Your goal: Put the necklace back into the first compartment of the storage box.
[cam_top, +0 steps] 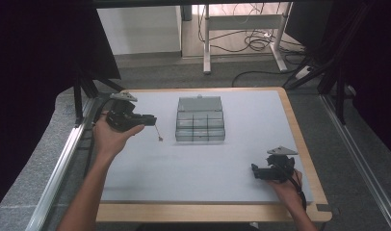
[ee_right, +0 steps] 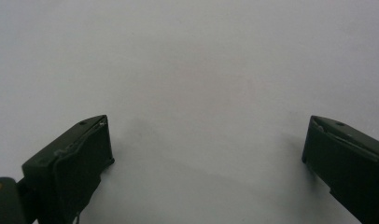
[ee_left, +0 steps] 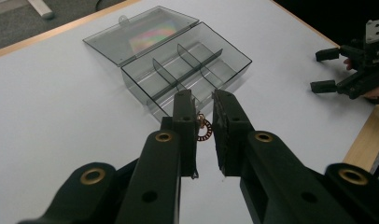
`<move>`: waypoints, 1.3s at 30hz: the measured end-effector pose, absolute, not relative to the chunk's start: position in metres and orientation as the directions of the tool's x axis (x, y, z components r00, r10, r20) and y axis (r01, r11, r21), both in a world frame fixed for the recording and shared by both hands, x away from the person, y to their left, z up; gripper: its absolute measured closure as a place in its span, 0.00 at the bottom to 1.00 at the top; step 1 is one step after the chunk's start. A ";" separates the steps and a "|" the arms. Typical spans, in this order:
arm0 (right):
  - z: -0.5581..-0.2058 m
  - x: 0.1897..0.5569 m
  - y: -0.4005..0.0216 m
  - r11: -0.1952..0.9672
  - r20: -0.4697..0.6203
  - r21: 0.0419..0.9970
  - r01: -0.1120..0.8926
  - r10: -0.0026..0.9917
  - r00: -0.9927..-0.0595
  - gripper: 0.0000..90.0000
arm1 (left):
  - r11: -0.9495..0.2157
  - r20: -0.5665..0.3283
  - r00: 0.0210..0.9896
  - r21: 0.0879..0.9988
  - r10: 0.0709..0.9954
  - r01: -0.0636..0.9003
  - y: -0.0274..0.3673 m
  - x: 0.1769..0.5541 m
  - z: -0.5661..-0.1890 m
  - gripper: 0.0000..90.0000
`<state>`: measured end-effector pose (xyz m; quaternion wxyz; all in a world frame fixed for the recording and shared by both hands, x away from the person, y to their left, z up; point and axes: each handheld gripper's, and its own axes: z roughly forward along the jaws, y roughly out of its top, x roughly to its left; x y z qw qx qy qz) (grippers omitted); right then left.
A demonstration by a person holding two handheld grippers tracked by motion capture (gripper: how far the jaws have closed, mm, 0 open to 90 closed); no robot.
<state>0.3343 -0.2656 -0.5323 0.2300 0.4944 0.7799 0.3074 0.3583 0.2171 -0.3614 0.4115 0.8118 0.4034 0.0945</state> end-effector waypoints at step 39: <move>-0.532 0.334 -0.266 0.324 -0.057 0.706 0.629 0.912 -0.405 0.01 | -0.286 -0.223 0.650 0.762 0.727 0.581 0.190 0.403 -0.347 0.90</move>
